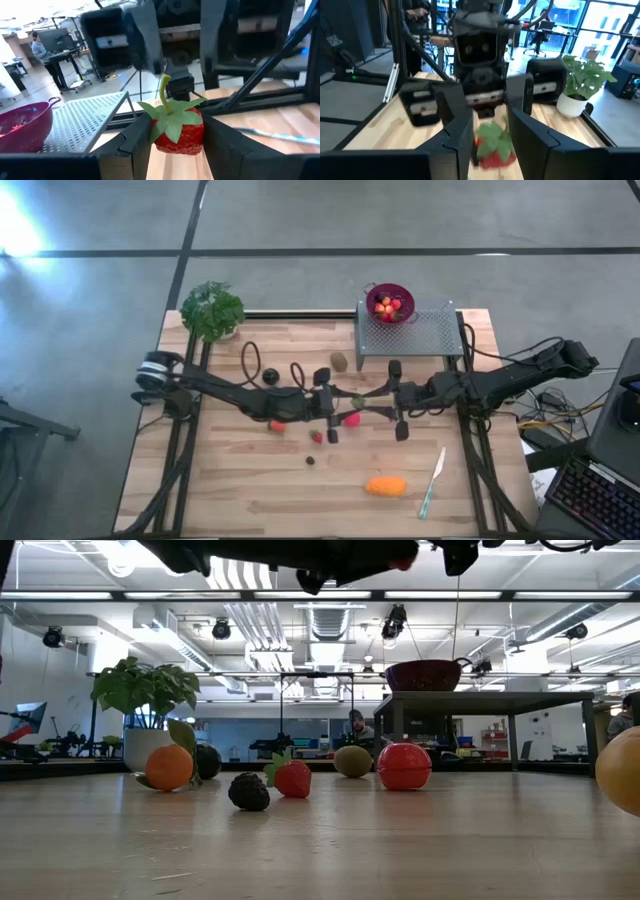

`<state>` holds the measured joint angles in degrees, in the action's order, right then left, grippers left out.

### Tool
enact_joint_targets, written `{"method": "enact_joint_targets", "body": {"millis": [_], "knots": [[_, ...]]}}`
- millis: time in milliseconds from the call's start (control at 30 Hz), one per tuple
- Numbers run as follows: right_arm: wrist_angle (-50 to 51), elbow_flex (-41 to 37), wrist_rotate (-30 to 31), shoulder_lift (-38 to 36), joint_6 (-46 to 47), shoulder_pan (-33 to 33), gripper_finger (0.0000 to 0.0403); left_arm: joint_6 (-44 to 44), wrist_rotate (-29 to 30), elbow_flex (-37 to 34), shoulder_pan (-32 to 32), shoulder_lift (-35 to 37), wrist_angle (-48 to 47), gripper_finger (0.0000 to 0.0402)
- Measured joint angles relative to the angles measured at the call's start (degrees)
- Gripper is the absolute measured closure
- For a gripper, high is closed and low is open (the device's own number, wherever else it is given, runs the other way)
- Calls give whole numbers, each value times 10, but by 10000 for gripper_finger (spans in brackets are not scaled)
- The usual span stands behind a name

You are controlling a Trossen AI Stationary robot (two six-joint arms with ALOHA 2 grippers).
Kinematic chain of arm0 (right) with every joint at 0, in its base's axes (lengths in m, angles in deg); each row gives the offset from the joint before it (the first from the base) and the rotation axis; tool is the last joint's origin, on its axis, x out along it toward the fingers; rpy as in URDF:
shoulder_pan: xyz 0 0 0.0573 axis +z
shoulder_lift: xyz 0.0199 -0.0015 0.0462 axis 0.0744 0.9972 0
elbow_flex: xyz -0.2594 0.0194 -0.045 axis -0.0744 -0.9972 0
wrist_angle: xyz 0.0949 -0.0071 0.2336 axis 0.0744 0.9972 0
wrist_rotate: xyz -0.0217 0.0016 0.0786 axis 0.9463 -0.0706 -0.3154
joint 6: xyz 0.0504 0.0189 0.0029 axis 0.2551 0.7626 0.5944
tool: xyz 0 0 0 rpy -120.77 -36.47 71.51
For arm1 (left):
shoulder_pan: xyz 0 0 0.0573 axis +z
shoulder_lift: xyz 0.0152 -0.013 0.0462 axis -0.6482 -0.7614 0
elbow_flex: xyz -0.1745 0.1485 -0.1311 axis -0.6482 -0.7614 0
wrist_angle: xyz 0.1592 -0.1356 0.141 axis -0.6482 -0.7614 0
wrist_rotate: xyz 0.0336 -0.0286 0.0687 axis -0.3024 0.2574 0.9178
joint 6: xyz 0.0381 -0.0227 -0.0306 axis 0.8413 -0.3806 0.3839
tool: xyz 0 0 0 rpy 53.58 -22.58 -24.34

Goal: Pick & Place Fruit
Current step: Put the strawberry into the violet strainer bowl on the shelf

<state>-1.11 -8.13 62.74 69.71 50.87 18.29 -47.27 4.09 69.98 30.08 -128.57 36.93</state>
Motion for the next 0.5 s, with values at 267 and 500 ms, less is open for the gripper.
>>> {"method": "enact_joint_targets", "body": {"millis": [267,500], "knots": [[-1,0,0,-1,-5,0,314,13,-18,39,1,-27,-2,240],[4,0,1,-2,-6,0,356,34,-19,57,1,-40,-4,240]]}}
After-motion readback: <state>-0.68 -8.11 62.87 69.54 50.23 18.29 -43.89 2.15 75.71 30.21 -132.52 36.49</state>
